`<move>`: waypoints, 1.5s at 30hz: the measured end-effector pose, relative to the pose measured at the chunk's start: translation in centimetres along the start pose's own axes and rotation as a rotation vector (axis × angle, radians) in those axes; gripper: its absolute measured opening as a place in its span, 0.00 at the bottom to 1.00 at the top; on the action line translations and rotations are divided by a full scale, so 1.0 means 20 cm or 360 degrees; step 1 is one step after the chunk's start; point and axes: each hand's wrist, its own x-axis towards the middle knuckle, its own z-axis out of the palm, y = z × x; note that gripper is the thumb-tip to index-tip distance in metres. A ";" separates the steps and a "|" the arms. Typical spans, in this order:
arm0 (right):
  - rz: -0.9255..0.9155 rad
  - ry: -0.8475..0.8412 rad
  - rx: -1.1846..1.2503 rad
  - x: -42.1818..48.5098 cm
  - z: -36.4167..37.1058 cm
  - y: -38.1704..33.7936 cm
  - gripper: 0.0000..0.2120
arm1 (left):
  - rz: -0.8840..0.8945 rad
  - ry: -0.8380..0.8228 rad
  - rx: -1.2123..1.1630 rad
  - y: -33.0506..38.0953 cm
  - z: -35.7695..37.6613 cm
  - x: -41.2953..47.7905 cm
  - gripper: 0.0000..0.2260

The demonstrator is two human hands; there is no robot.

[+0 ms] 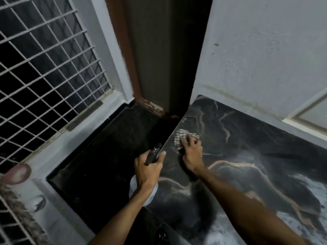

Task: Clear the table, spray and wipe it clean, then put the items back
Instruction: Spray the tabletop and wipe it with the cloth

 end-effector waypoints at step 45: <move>0.0896 0.0348 -0.0031 0.31 -0.33 0.75 0.32 | 0.0014 -0.0437 0.0041 0.40 0.68 0.51 0.18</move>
